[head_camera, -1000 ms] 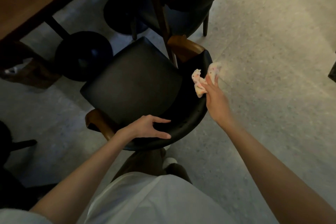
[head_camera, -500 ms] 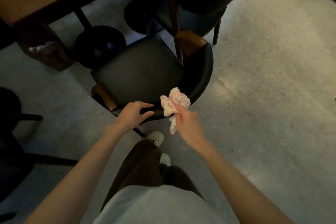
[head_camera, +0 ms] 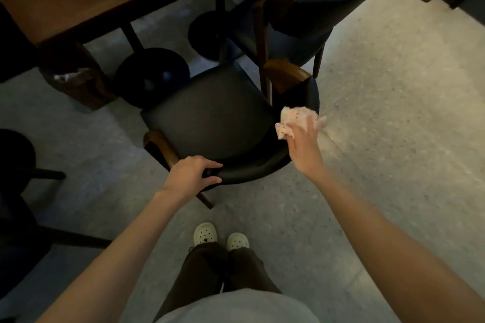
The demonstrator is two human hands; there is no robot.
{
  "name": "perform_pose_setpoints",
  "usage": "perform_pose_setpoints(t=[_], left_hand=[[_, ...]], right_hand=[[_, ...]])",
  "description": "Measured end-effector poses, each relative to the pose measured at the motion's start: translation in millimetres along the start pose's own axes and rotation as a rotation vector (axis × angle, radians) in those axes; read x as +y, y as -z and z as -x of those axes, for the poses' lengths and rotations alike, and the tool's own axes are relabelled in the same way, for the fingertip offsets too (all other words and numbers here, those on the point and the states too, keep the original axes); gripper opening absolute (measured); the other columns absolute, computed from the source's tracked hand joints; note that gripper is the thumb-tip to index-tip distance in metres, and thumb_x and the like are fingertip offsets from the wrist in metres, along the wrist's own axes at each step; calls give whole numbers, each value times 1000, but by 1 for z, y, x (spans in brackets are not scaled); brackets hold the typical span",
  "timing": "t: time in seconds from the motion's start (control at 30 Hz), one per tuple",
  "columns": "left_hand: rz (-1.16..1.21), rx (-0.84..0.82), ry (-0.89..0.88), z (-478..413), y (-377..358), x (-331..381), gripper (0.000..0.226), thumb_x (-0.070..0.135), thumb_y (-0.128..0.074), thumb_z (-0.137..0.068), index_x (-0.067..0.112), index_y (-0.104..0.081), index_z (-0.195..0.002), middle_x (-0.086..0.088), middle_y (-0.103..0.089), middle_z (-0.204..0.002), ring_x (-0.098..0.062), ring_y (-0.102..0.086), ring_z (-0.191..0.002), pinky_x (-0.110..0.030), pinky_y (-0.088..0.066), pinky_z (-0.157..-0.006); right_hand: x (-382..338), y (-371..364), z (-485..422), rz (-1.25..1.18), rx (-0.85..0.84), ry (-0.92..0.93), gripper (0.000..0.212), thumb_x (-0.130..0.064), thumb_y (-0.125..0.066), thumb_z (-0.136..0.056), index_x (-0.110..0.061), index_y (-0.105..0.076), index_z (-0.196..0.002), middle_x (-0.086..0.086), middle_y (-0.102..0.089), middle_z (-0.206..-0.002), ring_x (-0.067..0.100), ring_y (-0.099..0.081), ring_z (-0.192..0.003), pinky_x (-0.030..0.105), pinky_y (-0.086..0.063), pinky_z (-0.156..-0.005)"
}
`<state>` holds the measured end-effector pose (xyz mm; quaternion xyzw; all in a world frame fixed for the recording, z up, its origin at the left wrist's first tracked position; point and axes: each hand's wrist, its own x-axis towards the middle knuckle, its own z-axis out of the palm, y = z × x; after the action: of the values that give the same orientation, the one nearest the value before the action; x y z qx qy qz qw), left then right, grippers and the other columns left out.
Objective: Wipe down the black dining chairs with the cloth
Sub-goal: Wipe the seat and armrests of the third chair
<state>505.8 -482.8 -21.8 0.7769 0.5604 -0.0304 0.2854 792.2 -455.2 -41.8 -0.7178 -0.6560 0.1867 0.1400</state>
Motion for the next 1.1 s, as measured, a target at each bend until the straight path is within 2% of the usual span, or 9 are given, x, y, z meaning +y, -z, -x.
perform_pose_setpoints(t=[0.2, 0.3, 0.4, 0.47, 0.6, 0.7, 0.8, 0.9, 1.1], left_hand=[[-29, 33, -35, -1, 0, -7, 47, 56, -60, -85, 39, -57, -128, 12, -63, -115, -6, -58, -103, -24, -48, -72], [-15, 52, -32, 0, 0, -11, 49, 56, -62, -83, 34, -59, -127, 12, -64, -120, -6, -58, -108, -27, -51, -78], [26, 44, -33, 1, -1, -14, 47, 50, -64, -85, 32, -59, -128, 11, -62, -126, -6, -56, -114, -26, -50, -85], [23, 29, -43, 0, 2, -14, 45, 49, -62, -87, 31, -58, -129, 11, -61, -127, -6, -56, -115, -25, -49, -85], [-19, 20, -18, -8, 7, -10, 36, 49, -50, -95, 33, -62, -124, 12, -64, -121, -7, -59, -109, -25, -51, -76], [-84, 15, 52, -17, 6, -5, 32, 35, -40, -101, 34, -61, -125, 11, -64, -119, -11, -60, -106, -29, -52, -77], [-127, 31, 142, -24, 3, 0, 34, 29, -36, -102, 33, -59, -126, 8, -65, -115, -14, -60, -102, -32, -54, -77], [-95, 78, 231, -27, -4, 2, 33, 29, -38, -101, 30, -61, -124, 7, -66, -110, -13, -61, -96, -33, -55, -75], [113, 293, 425, -39, -33, 18, 25, 27, -49, -97, 23, -68, -114, 3, -68, -113, -17, -61, -103, -37, -53, -85]], right_hand=[[-78, -25, 67, -48, -52, 0, 35, -10, -47, -98, -9, -54, -132, 15, -53, -134, 34, -46, -128, 47, -34, -109], [-115, -36, 81, -59, -133, 55, 38, -11, -46, -100, -12, -49, -139, 14, -47, -145, 31, -39, -137, 44, -30, -113], [-111, -22, 70, -172, -296, -79, 39, -24, -38, -104, -18, -43, -143, 10, -48, -141, 28, -42, -131, 39, -31, -109], [-104, -10, 60, -202, -409, -108, 39, -32, -39, -104, -21, -46, -140, 6, -49, -138, 30, -38, -133, 46, -20, -116], [-84, -15, 43, 275, -617, 82, 53, -59, -26, -99, -39, -33, -147, -2, -15, -161, 32, -3, -148, 52, 13, -115], [-81, -22, 27, 349, -539, 110, 51, -53, -31, -100, -26, -44, -142, 4, -48, -144, 27, -36, -138, 48, -8, -118], [-87, -18, 18, 303, -528, 216, 38, -35, -40, -102, -13, -54, -130, 8, -66, -112, 25, -61, -104, 36, -43, -86], [-70, 8, -2, 207, -607, 276, 26, -28, -47, -101, -16, -62, -119, 3, -68, -98, 17, -64, -88, 28, -48, -76], [5, 57, -112, 235, -288, 252, 24, -28, -51, -99, -14, -61, -115, 3, -66, -101, 17, -63, -92, 30, -51, -81]])
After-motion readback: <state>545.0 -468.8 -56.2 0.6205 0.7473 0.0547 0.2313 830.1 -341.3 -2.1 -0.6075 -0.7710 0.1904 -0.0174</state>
